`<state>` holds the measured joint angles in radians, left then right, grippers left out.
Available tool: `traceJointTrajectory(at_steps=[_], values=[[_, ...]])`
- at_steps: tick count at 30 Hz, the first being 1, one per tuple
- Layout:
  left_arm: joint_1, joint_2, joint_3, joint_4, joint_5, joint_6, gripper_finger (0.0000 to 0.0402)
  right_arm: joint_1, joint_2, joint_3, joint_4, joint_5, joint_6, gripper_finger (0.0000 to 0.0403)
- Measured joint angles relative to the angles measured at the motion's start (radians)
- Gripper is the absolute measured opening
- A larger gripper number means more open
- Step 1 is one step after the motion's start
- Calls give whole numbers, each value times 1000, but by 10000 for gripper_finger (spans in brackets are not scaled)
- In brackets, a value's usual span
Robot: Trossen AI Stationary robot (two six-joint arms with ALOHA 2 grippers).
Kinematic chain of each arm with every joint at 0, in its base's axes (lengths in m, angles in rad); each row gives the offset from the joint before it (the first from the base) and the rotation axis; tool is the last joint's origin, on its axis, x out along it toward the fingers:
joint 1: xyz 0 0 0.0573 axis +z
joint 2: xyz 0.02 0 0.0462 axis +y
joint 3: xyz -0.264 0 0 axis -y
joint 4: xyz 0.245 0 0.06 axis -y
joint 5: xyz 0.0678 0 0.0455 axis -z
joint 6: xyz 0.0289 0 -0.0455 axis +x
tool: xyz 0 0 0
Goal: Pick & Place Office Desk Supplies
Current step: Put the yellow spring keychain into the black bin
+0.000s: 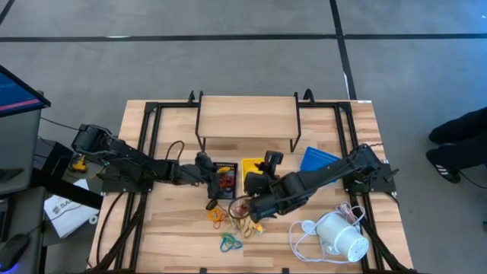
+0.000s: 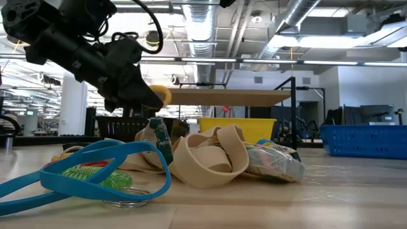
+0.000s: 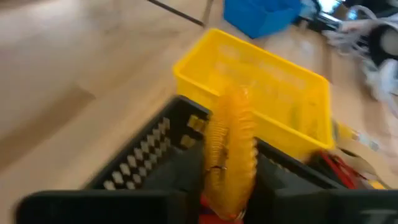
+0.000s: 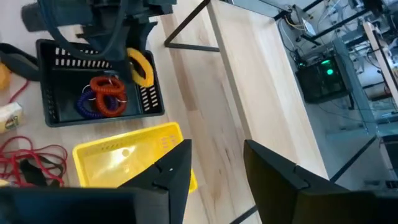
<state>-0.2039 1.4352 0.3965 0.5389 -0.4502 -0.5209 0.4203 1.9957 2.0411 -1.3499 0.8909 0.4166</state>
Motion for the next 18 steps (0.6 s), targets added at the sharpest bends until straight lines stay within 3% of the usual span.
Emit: traceJointTrajectory(at_steps=[5, 9, 15, 18], values=[[0, -6, 0, -1, 14, 24, 193, -4, 0, 0, -5, -48, 10, 156], [-1, -55, 0, -2, 43, 49, 249, -16, 22, -9, -8, -106, 53, 167], [-89, -281, 0, -9, 185, 153, 265, -17, 23, -229, 191, -215, 3, 175], [-181, -367, 1, -104, 185, 165, 254, -19, 19, -342, 346, -316, -32, 175]])
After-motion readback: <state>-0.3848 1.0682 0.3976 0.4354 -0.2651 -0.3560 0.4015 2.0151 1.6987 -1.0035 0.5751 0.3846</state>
